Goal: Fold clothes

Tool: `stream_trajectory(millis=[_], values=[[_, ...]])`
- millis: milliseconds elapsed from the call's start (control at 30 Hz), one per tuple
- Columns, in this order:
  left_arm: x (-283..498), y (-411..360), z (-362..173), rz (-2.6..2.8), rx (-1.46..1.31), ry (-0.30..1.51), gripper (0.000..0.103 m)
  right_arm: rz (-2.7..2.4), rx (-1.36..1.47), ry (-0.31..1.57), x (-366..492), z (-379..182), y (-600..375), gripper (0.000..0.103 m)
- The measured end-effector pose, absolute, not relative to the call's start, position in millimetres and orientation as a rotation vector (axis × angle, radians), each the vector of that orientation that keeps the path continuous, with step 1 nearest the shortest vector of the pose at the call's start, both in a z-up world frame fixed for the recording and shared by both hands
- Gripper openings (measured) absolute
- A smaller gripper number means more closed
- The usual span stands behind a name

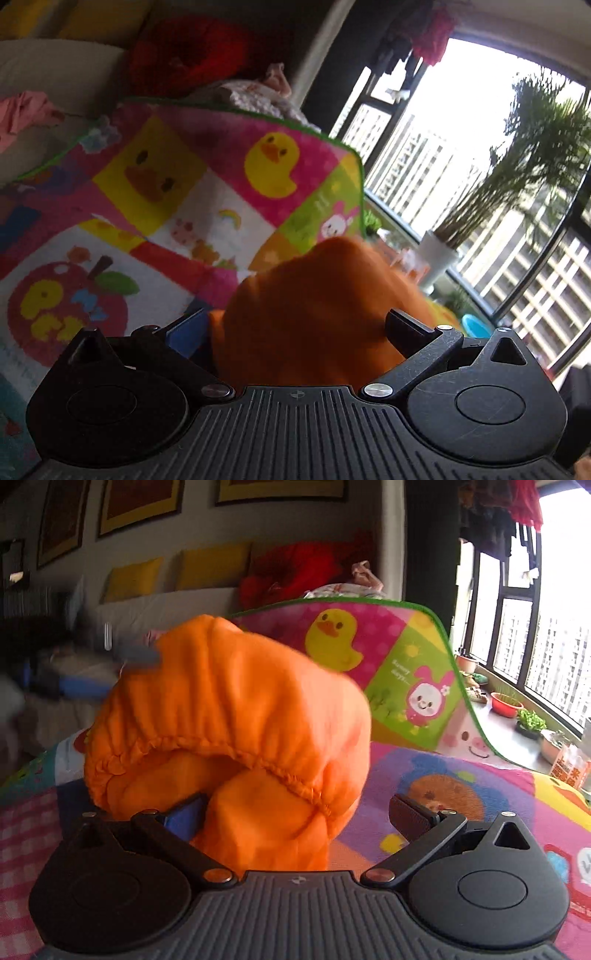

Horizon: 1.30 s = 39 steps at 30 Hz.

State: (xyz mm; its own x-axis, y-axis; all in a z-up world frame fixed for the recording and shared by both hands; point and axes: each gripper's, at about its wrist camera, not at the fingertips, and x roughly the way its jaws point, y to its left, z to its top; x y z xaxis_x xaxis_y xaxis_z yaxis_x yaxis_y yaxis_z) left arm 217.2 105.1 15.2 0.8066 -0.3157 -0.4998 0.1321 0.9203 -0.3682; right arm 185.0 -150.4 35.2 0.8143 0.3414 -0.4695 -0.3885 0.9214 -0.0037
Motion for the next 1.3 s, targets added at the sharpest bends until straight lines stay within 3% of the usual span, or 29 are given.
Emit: stream_trajectory(millis=[267,567,733,867,1100,1300], values=[[233.3,102.0,-5.7,-0.188,-0.239,0.642,0.103,0.41,0.065,0.389,190.3,82.7,-191.4,0.103],[244.7,113.7,-16.7,-0.133,-0.212,0.683,0.103,0.334,0.118,0.551,264.9,28.4,-157.1,0.103],[246.8,120.5,-21.7,-0.137,-0.221,0.698,0.103,0.361,0.103,0.533,259.0,32.4,-150.1,0.103],[248.4,120.4,-26.4,-0.146,-0.235,0.706,0.103,0.434,0.234,0.578,254.7,35.0,-166.7,0.103],[244.6,130.6,-35.9,-0.14,-0.266,0.737,0.103,0.66,0.593,0.819,278.5,-8.8,-172.0,0.103],[231.1,150.5,-24.3,-0.105,-0.271,0.717,0.103,0.787,0.685,0.779,284.6,-5.4,-155.6,0.099]])
